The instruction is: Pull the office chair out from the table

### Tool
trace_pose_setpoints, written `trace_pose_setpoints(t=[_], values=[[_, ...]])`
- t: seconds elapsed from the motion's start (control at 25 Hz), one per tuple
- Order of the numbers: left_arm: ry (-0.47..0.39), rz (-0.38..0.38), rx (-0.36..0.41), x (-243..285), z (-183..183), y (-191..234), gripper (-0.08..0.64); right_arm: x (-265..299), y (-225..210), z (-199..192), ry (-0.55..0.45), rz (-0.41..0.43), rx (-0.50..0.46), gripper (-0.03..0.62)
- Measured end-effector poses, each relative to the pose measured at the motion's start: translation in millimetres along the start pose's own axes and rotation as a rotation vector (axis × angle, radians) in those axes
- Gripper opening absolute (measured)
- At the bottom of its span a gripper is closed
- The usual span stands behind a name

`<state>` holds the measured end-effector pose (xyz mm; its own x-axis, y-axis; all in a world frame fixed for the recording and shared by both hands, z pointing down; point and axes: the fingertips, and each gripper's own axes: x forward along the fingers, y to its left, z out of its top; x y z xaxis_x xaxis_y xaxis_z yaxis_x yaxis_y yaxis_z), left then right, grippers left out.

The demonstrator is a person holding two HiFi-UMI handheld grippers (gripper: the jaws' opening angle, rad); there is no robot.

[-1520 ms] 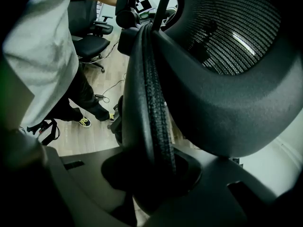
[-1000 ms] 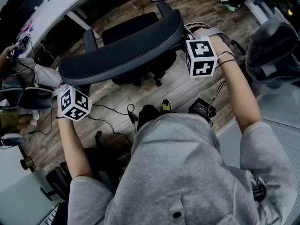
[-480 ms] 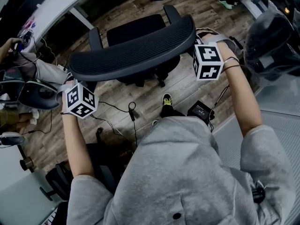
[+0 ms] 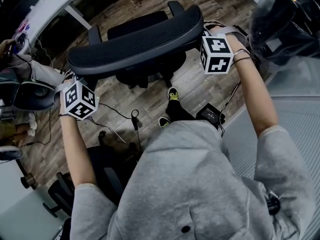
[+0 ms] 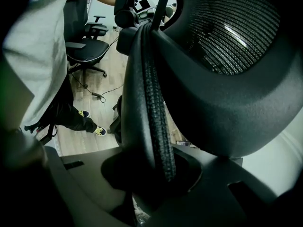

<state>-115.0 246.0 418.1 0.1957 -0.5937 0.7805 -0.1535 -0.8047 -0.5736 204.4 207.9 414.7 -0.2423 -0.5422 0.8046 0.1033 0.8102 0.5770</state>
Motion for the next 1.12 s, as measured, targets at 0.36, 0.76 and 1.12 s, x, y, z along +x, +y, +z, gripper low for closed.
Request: trace_pose_setpoints(t=[0.36,0.76,1.12], values=[[-0.018,0.004,0.006,-20.9,4.8,-31.7,0.111,-24.1,34.1,4.4,0.009,-0.013,0.021,0.115],[-0.2,0.27,-0.466,-65.6,-22.7,-26.8,0.273,-68.9,33.9,-2.3,-0.12,-0.254,0.162,0.226],[-0.475,0.45,-1.073,-135.2,-34.8,-85.9,0.27,-145.2,44.4,-19.5,-0.267,-0.567,0.514,0.23]])
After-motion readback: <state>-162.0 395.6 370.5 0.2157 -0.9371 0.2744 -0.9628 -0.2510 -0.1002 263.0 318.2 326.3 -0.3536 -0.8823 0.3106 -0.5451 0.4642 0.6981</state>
